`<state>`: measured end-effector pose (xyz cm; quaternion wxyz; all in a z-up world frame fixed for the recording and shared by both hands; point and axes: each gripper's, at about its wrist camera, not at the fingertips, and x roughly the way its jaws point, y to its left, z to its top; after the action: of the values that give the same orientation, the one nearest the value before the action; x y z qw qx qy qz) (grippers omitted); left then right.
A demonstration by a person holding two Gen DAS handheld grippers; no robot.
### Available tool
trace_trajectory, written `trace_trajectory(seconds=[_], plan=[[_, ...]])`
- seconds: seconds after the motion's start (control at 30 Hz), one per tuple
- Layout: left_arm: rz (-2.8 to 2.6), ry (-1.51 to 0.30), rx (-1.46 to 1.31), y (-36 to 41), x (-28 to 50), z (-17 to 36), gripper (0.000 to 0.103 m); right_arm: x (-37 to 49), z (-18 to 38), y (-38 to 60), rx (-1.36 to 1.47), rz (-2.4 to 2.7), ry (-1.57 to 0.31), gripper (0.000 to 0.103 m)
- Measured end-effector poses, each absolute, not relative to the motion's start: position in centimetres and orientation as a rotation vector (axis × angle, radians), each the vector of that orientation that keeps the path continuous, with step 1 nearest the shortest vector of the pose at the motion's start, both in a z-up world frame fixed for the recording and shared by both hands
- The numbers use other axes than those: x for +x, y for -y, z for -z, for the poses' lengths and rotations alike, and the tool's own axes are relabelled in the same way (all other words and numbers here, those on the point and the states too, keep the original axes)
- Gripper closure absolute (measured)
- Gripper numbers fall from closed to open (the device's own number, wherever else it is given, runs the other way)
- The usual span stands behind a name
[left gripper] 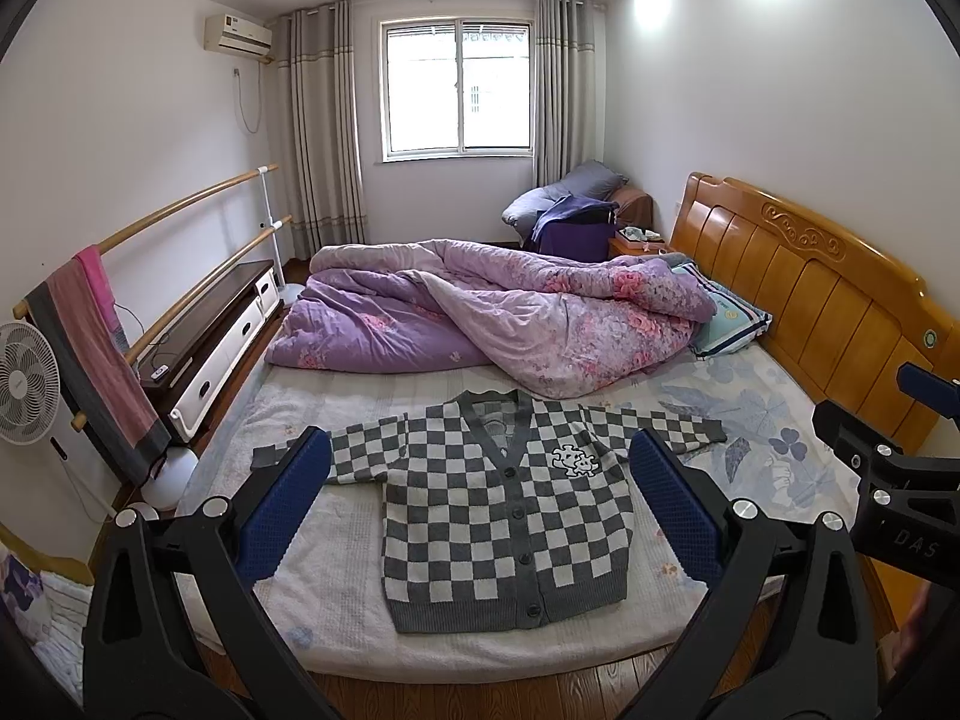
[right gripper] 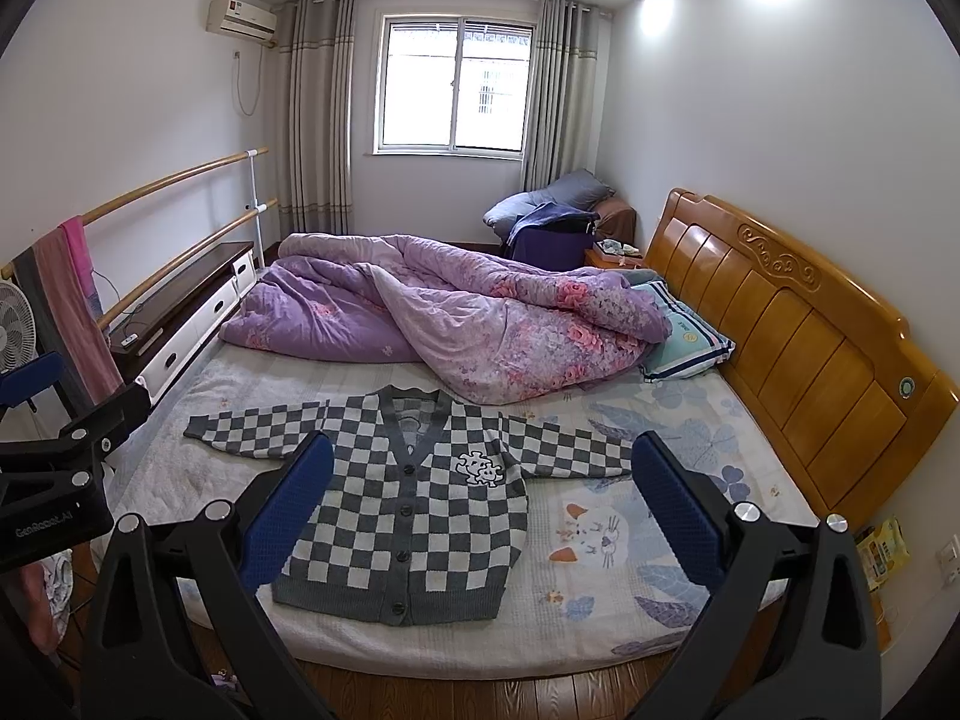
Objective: Fold large clothes
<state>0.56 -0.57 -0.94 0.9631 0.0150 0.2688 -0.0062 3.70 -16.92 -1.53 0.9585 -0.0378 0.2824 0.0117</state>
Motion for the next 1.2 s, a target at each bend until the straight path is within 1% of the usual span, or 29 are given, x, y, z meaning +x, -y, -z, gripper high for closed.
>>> trace_trajectory(seconds=[0.47, 1.2], plan=[[0.014, -0.546, 0.029, 0.6, 0.6, 0.8, 0.004, 3.8, 1.8, 17.2, -0.075, -0.018, -0.575, 0.007], [0.026, -0.57, 0.017, -0.7, 1.1, 3.2, 0.004, 4.0, 2.2, 16.7, -0.081, -0.013, -0.588, 0.007]])
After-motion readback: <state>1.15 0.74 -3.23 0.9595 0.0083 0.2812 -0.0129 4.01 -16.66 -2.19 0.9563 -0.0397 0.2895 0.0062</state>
